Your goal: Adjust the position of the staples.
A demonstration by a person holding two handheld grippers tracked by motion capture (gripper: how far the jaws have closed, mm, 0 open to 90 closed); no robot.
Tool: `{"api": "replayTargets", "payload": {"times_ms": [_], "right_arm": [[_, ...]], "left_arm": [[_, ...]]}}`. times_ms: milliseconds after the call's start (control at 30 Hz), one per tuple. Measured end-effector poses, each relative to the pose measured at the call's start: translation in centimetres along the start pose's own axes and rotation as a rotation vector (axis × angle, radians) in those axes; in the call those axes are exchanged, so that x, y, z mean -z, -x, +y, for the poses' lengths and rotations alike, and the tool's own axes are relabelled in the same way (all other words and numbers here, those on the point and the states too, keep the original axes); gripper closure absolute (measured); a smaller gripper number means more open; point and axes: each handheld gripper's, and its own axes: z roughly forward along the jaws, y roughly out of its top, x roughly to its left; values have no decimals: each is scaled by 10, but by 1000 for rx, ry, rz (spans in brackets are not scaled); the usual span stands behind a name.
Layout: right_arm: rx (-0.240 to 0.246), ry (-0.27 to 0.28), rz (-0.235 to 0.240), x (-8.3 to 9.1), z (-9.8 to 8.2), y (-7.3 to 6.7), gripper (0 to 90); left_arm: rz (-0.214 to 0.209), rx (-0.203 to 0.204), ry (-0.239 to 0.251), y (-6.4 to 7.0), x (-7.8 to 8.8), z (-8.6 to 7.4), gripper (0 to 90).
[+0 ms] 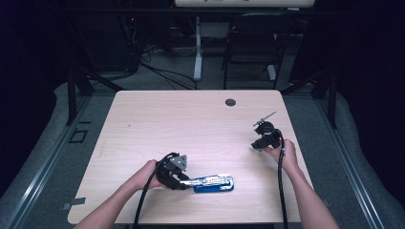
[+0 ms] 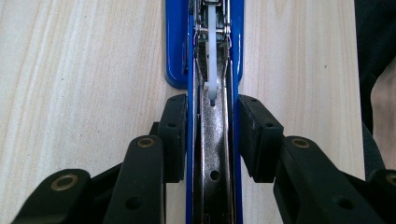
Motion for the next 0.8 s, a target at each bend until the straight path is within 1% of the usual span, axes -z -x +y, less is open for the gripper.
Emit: {"api": "replayTargets", "payload": {"times_ms": [167, 233, 333, 400, 533, 600, 667, 700, 733, 800], "right_arm": [[-2, 3, -13, -1, -1, 0, 720], [-18, 22, -11, -3, -2, -1, 730], [-4, -5, -16, -3, -1, 0, 762], [0, -8, -24, -4, -2, 0, 777], [0, -11, -22, -4, -2, 0, 781], [-7, -7, -22, -3, -2, 0, 783], [-9, -3, -8, -2, -1, 0, 783], [2, -9, -18, -1, -1, 1, 784], [-7, 3, -15, 0, -1, 1, 784], [-8, 10, -20, 2, -1, 1, 784]], "left_arm": [[0, 1, 1, 0, 0, 0, 650], [0, 0, 0, 0, 0, 0, 650], [0, 1, 1, 0, 0, 0, 650], [0, 0, 1, 0, 0, 0, 650], [0, 1, 1, 0, 0, 0, 650], [0, 0, 1, 0, 0, 0, 650], [0, 1, 2, 0, 0, 0, 650], [-2, 0, 1, 0, 0, 0, 650], [-2, 0, 2, 0, 0, 0, 650], [-1, 1, 2, 0, 0, 0, 650]]}}
